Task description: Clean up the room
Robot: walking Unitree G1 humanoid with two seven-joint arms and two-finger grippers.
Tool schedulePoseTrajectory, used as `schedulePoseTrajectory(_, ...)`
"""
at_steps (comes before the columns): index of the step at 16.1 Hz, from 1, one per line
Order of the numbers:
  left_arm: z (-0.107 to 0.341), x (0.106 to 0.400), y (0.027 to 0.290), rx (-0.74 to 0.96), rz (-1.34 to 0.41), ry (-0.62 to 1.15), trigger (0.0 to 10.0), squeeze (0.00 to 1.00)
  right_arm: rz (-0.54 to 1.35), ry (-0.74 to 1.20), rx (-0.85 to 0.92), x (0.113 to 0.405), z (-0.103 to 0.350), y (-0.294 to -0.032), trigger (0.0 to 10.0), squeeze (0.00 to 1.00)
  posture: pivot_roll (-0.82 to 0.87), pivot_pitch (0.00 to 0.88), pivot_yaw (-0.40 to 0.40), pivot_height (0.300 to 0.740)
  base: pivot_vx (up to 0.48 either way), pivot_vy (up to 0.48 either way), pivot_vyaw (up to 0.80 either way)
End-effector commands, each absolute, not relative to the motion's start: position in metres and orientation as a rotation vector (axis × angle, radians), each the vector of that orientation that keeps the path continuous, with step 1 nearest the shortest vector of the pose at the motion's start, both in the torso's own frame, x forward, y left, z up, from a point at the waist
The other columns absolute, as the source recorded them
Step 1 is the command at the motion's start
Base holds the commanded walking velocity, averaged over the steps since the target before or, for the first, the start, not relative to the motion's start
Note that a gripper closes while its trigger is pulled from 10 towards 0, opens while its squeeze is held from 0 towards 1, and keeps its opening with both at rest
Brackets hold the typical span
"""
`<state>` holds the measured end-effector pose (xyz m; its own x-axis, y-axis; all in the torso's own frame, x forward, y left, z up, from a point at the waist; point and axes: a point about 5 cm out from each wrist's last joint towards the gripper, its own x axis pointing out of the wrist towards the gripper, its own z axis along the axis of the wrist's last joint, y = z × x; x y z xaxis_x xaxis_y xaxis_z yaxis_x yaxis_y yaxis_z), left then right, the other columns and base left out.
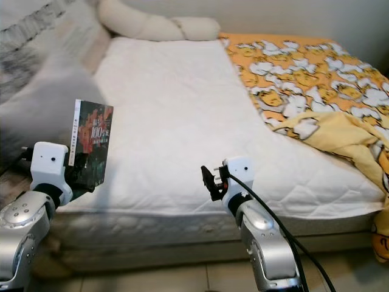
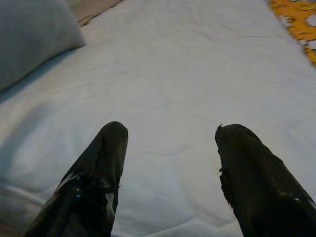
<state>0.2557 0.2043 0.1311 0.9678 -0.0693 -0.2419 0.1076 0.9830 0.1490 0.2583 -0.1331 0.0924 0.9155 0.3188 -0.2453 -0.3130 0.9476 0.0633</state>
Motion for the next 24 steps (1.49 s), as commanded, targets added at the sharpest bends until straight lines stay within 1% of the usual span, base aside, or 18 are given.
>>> schedulePoseTrajectory(1, 0.141, 0.259, 0.197, 0.174, -0.122, 0.183, 10.0, 0.00, 0.304, 0.249, 0.017, 0.260, 0.094, -0.138, 10.0, 0.00, -0.06, 0.000, -0.035, 0.740, 0.382, 0.000, 0.00)
schedulePoseTrajectory(16, 0.139, 0.256, 0.198, 0.188, -0.137, 0.192, 10.0, 0.00, 0.305, 0.260, 0.015, 0.256, 0.090, -0.137, 10.0, 0.00, -0.05, 0.000, -0.048, 0.740, 0.370, 0.000, 0.00)
schedulePoseTrajectory(21, 0.134, 0.254, 0.196, 0.197, -0.185, 0.222, 10.0, 0.00, 0.283, 0.258, 0.017, 0.255, 0.091, -0.145, 10.0, 0.00, -0.05, 0.000, -0.052, 0.740, 0.000, 0.000, 0.00)
schedulePoseTrajectory(22, 0.132, 0.258, 0.196, 0.216, -0.207, 0.238, 10.0, 0.00, 0.278, 0.257, 0.011, 0.254, 0.092, -0.149, 10.0, 0.00, -0.06, 0.000, -0.051, 0.740, 0.000, 0.000, 0.00)
schedulePoseTrajectory(24, 0.132, 0.268, 0.193, 0.188, -0.250, 0.254, 10.0, 0.00, 0.301, 0.246, 0.011, 0.254, 0.095, -0.152, 10.0, 0.00, -0.06, 0.000, -0.050, 0.740, 0.000, 0.000, 0.00)
